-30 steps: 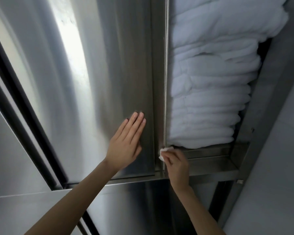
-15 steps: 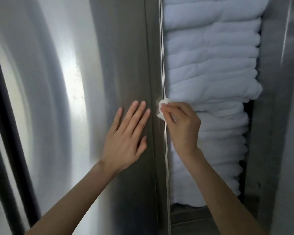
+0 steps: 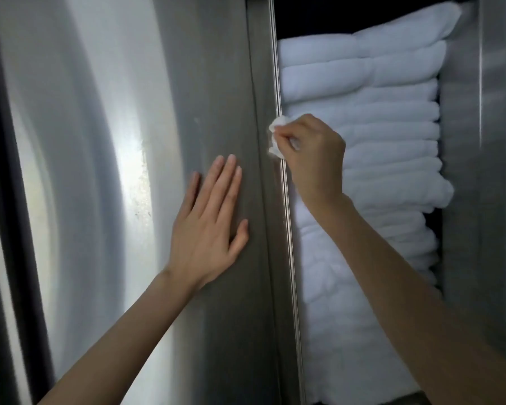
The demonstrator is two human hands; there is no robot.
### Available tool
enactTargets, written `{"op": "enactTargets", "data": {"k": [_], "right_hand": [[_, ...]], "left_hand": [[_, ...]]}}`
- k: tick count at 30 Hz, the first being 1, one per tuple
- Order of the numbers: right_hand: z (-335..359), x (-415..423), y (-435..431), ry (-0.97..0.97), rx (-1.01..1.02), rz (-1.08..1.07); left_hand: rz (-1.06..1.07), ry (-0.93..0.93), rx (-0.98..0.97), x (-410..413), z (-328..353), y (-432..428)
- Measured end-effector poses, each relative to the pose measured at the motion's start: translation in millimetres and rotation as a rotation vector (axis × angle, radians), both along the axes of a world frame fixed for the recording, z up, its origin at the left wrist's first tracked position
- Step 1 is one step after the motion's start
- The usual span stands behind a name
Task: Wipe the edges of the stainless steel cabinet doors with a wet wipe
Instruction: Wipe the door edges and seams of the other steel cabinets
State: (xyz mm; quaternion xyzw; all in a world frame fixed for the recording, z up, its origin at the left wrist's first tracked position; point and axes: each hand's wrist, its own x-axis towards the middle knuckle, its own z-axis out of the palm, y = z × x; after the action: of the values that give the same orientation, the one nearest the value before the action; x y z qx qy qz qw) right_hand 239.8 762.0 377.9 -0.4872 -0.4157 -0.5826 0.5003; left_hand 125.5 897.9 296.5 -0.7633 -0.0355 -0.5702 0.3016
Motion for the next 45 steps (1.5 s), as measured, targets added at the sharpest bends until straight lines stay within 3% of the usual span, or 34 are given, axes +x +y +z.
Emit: {"op": "enactTargets", "data": {"k": [3, 8, 15, 21, 26, 31, 45], "right_hand": [[28.3, 0.3, 1.4, 0.013, -0.030, -0.024], [19.9, -1.5, -1.9, -0.037, -0.052, -0.068], [96.2, 6.6, 4.0, 0.023, -0.057, -0.169], [-12.1, 10.2, -5.0, -0.097, -0.028, -0.013], [-100.5, 13.0, -28.6, 0.027, -0.177, 0.064], [-117.9, 11.6, -61.9, 0.125, -0.142, 0.076], [-157.4, 42.5, -149.3, 0.231, -0.250, -0.159]], "left_hand": [[0.031, -0.011, 0.000, -5.4, 18.7, 6.0], [0.084, -0.010, 0.017, -2.6, 16.8, 5.4], [0.072, -0.040, 0.046, 0.9, 18.1, 7.6], [0.072, -0.051, 0.050, 1.6, 19.5, 4.8], [0.089, -0.036, 0.039, 8.9, 18.4, -1.9], [0.067, -0.002, 0.015, 26.9, 17.9, -18.5], [0.060, 0.066, 0.018, 97.7, 18.0, -89.9]]}}
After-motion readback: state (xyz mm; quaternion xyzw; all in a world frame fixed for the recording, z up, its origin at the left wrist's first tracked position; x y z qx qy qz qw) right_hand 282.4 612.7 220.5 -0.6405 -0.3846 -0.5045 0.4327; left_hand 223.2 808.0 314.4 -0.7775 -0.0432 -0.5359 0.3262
